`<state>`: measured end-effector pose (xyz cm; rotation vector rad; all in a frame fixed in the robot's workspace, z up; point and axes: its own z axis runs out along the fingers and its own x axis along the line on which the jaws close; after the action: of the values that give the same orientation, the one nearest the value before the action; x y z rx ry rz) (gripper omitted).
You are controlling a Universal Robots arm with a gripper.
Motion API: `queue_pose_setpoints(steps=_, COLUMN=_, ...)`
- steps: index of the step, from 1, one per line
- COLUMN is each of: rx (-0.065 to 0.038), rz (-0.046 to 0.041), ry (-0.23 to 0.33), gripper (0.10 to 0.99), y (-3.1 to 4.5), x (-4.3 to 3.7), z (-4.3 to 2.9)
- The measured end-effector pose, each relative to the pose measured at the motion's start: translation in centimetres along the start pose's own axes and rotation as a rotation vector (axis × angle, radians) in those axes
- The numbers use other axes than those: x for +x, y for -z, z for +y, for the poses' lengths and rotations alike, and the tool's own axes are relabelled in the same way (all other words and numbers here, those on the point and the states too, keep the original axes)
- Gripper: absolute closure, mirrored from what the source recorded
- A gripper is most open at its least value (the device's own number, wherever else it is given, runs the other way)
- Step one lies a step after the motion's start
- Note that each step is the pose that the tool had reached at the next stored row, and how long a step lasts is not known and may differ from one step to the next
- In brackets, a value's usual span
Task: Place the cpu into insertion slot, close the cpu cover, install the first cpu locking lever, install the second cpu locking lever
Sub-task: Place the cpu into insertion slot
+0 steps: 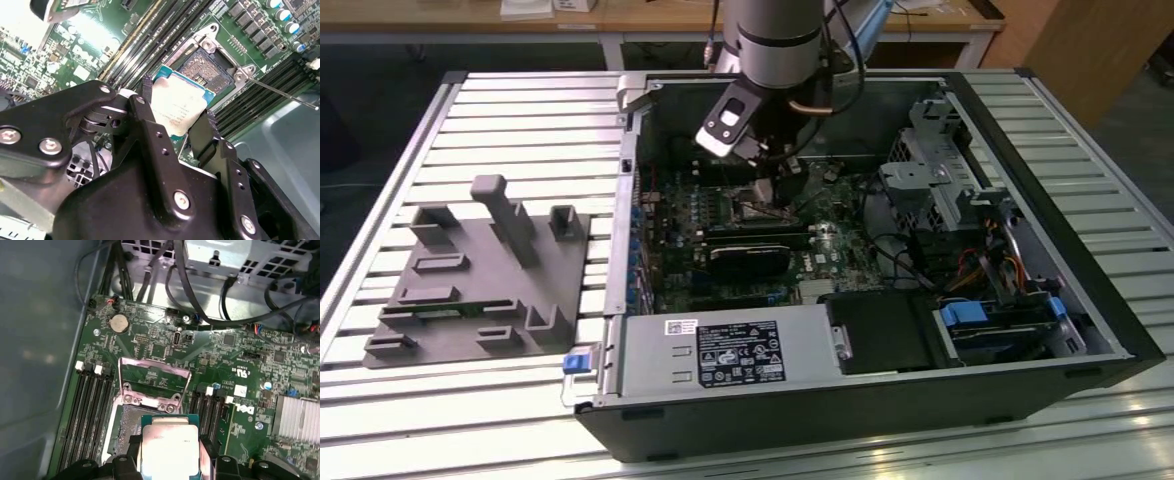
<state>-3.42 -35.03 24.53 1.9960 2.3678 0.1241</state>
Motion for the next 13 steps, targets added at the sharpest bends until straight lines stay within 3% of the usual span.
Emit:
queue_pose_setpoints(steps=6, rx=0.0, rz=-0.0013, ry=-0.016, gripper=0.545, y=-0.48, x=0.86, z=0.02)
queue_pose_setpoints(steps=13, rx=-0.001, rz=-0.0095, ry=-0.091, gripper=0.545, y=-1.01, x=1.04, z=-0.14)
